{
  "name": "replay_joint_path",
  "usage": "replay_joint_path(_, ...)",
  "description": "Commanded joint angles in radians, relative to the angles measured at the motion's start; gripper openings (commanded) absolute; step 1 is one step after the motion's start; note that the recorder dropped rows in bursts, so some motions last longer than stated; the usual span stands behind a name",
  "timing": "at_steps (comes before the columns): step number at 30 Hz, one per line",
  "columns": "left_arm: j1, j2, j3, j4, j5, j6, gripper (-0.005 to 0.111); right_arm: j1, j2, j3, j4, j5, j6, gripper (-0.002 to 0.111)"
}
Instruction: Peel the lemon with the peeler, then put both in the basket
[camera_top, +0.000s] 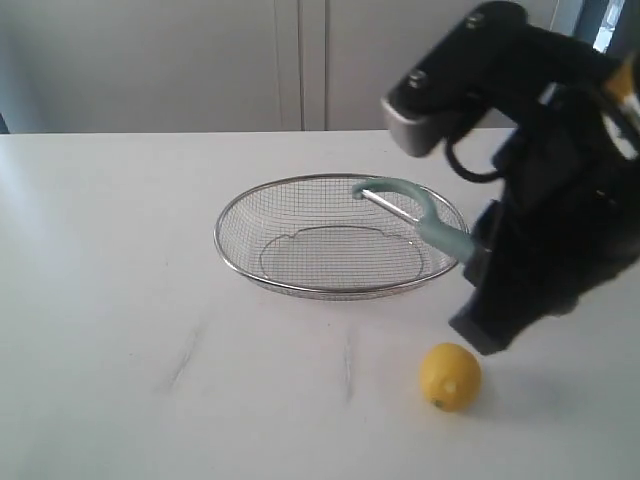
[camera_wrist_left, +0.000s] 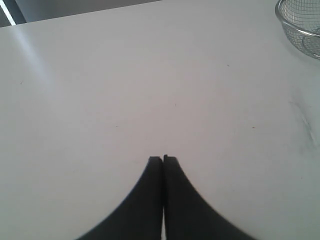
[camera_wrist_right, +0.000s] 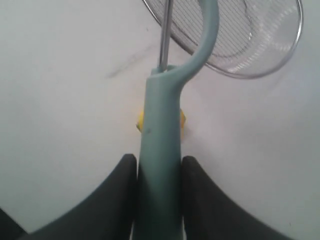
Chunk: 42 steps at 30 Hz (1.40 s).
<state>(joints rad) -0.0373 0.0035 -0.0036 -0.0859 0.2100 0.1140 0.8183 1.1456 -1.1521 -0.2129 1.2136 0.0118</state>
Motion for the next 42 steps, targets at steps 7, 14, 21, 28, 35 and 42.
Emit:
replay_joint_path(7,-0.005,-0.004,0.004,-0.006,-0.001,-0.003,0.0,-0.318,-0.16,0.241,0.043,-0.125,-0.055,0.0)
replay_joint_path(14,-0.005,-0.004,0.004,-0.006,-0.001,-0.003,0.0,-0.681,-0.019,0.322,0.437,-0.203,-0.448,0.0)
replay_joint_path(21,-0.005,-0.004,0.004,-0.006,-0.001,-0.003,0.0,-0.746,0.088,0.328,0.718,-0.188,-0.789,0.0)
replay_joint_path(28,-0.005,-0.004,0.004,-0.006,-0.001,-0.003,0.0,-0.746,0.101,0.328,0.706,-0.323,-0.794,0.0)
replay_joint_path(35,-0.005,-0.004,0.004,-0.006,-0.001,-0.003,0.0,-0.746,0.101,0.328,0.708,-0.33,-0.794,0.0)
replay_joint_path(42,-0.006,-0.004,0.004,-0.006,-0.001,-0.003,0.0,-0.746,0.101,0.328,0.708,-0.33,-0.794,0.0)
